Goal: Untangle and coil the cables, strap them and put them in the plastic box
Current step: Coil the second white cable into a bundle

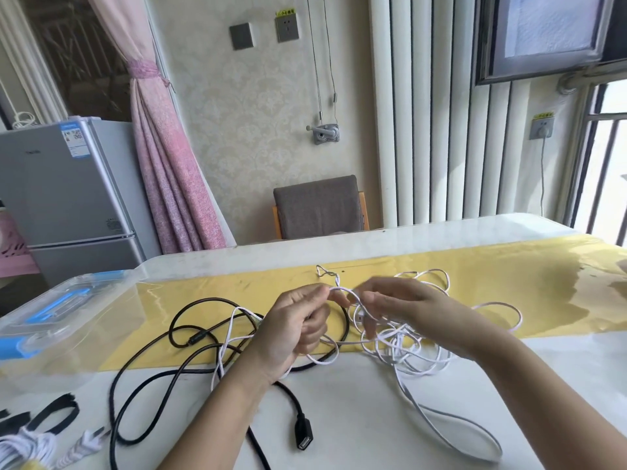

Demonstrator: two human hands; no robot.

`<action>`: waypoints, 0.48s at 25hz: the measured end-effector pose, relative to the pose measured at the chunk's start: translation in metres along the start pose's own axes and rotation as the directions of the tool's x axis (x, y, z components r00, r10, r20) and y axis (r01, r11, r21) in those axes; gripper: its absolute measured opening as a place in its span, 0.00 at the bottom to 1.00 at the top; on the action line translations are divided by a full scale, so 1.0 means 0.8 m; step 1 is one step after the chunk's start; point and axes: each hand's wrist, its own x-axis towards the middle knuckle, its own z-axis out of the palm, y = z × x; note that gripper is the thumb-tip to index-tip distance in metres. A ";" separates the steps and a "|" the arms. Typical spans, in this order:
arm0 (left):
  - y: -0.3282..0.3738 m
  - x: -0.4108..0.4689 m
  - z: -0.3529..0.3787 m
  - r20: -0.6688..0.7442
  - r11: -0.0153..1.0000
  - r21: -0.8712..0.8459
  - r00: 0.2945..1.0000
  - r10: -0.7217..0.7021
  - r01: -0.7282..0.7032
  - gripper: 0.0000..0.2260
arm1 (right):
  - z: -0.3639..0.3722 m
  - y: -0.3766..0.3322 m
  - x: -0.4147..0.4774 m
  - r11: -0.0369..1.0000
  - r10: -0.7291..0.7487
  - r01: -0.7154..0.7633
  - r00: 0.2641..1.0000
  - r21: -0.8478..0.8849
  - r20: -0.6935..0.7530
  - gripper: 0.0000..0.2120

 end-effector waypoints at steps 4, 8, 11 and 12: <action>0.008 -0.001 -0.017 -0.041 0.999 0.039 0.999 0.026 -0.025 0.14 | -0.020 0.000 -0.014 0.995 0.077 -0.061 0.970 -0.076 0.229 0.13; 0.019 -0.004 -0.048 -0.088 0.995 -0.010 0.991 0.099 -0.100 0.21 | -0.039 0.014 -0.010 0.848 -0.015 -0.130 0.963 -0.514 -0.269 0.05; 0.021 0.000 -0.070 -0.186 0.984 0.020 0.967 0.176 -0.176 0.20 | -0.068 0.031 -0.016 0.692 -0.123 -0.474 0.666 -0.545 -0.736 0.05; 0.020 0.003 -0.077 -0.221 0.978 0.090 0.954 0.204 -0.188 0.17 | -0.077 0.039 -0.019 0.653 -0.088 -0.580 0.580 -0.487 -0.810 0.07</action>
